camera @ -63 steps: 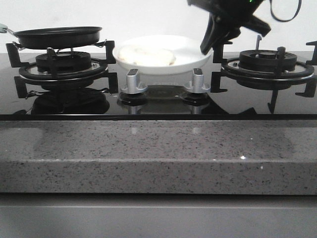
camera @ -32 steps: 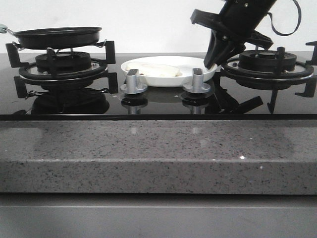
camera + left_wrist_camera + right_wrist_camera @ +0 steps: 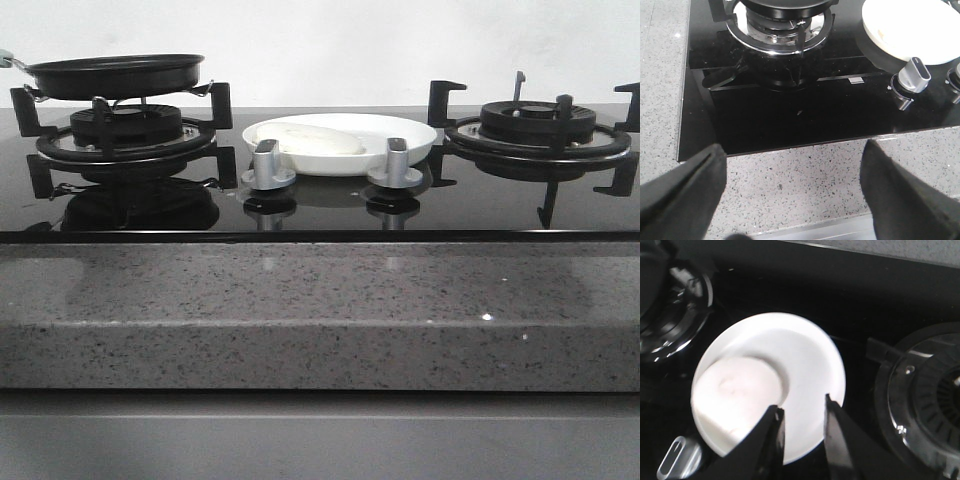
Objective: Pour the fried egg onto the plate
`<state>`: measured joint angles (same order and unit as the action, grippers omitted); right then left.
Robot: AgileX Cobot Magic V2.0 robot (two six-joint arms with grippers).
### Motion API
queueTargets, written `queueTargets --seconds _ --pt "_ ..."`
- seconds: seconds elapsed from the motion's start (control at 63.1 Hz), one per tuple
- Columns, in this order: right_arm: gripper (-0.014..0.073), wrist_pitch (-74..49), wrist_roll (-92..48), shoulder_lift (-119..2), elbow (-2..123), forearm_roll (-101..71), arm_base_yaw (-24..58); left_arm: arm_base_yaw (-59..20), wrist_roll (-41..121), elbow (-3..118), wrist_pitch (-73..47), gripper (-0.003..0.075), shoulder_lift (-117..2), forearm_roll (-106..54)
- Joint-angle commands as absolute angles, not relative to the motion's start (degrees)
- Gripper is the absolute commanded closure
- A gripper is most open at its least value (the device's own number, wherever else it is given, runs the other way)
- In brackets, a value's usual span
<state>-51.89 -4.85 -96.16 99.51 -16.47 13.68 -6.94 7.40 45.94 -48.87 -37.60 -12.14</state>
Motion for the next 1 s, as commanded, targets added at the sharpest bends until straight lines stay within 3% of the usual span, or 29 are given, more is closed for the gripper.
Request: queueTargets --seconds 0.0,0.507,0.982 --pt "0.0355 -47.5 -5.7 -87.3 95.5 -14.1 15.6 -7.4 6.8 47.5 -45.2 0.0174 -37.6 -13.3" --pt "0.0355 -44.6 -5.7 -56.9 60.3 -9.2 16.4 -7.4 6.8 47.5 -45.2 0.0174 -37.6 -13.3" --pt "0.0356 -49.5 -5.7 -38.5 47.4 -9.2 16.4 -7.4 6.8 47.5 -45.2 0.0195 -37.6 -13.3"
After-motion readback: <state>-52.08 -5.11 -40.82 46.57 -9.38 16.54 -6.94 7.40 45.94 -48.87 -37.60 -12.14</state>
